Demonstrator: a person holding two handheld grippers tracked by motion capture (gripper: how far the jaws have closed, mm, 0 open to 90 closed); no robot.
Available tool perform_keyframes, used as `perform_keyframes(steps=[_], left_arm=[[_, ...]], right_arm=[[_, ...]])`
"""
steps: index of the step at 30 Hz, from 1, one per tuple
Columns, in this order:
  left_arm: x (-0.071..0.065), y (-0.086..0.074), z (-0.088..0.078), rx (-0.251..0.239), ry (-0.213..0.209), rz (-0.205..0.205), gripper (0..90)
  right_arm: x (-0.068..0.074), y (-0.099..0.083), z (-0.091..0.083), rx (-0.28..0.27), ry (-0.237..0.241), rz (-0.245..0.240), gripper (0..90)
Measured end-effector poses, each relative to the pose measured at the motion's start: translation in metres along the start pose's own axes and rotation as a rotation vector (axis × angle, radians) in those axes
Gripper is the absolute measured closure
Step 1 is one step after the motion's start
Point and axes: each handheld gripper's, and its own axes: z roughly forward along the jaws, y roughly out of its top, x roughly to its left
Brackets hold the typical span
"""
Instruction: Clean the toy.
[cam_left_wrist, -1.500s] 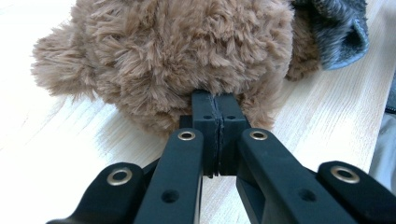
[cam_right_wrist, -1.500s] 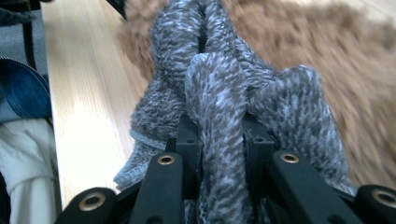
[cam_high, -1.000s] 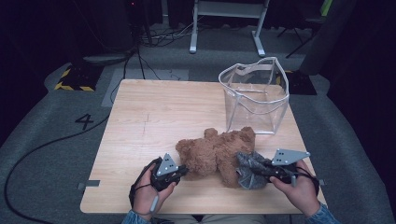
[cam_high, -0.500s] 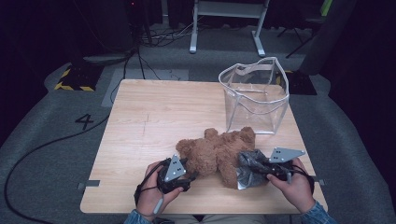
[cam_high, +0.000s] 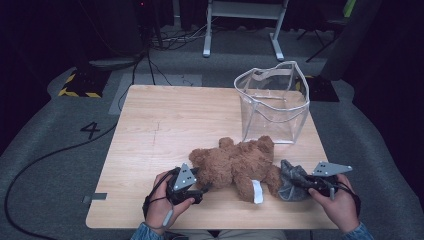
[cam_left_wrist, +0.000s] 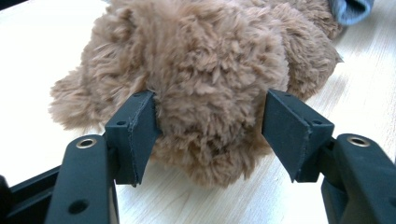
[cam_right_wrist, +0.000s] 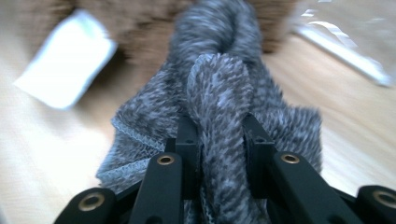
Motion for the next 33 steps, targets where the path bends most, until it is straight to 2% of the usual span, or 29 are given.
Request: perform_keyframes(steps=[3,6,8,10,12,16,19,21,22,25,28,29,32,33], left_arm=[[0.001,-0.004,-0.003,0.003,0.002,-0.023,33.8],[0.002,-0.007,-0.007,0.010,-0.004,-0.038,33.8],[0.002,-0.009,-0.009,0.015,0.000,-0.046,32.9],[0.003,-0.012,-0.010,0.019,-0.003,-0.054,31.8],[0.004,-0.015,-0.011,0.029,-0.010,-0.057,30.5],[0.004,-0.021,-0.010,0.034,-0.027,-0.071,29.1],[0.001,-0.023,-0.007,0.046,-0.038,-0.065,28.2],[-0.001,-0.025,-0.006,0.047,-0.061,-0.053,26.1],[-0.003,-0.026,-0.004,0.045,-0.075,-0.060,24.3],[-0.005,-0.028,0.001,0.061,-0.081,-0.054,22.3],[-0.006,-0.029,0.008,0.066,-0.079,-0.039,18.9],[-0.007,-0.028,0.010,0.066,-0.078,-0.050,18.9],[-0.009,-0.026,0.016,0.061,-0.078,-0.039,19.3],[-0.009,-0.024,0.017,0.065,-0.065,-0.022,19.5]], right_arm=[[-0.016,0.001,-0.002,-0.038,-0.046,0.029,73.2],[-0.031,0.005,0.004,-0.079,-0.060,0.070,70.3],[-0.039,0.008,0.012,-0.091,-0.075,0.079,62.0],[-0.045,0.009,0.022,-0.113,-0.099,0.083,47.8],[-0.048,0.009,0.027,-0.139,-0.134,0.081,38.6],[-0.045,0.007,0.021,-0.175,-0.137,0.089,33.9],[-0.035,0.005,0.009,-0.185,-0.108,0.076,35.8],[-0.027,0.003,0.002,-0.181,-0.076,0.061,37.5],[-0.022,0.002,-0.001,-0.181,-0.054,0.060,37.8],[-0.010,-0.003,-0.005,-0.164,-0.004,0.041,37.5],[0.003,-0.010,-0.002,-0.145,0.049,0.025,36.2],[0.007,-0.012,-0.001,-0.137,0.064,0.020,35.8],[0.017,-0.015,0.008,-0.121,0.115,0.012,32.8],[0.019,-0.016,0.012,-0.118,0.132,0.010,32.2]])
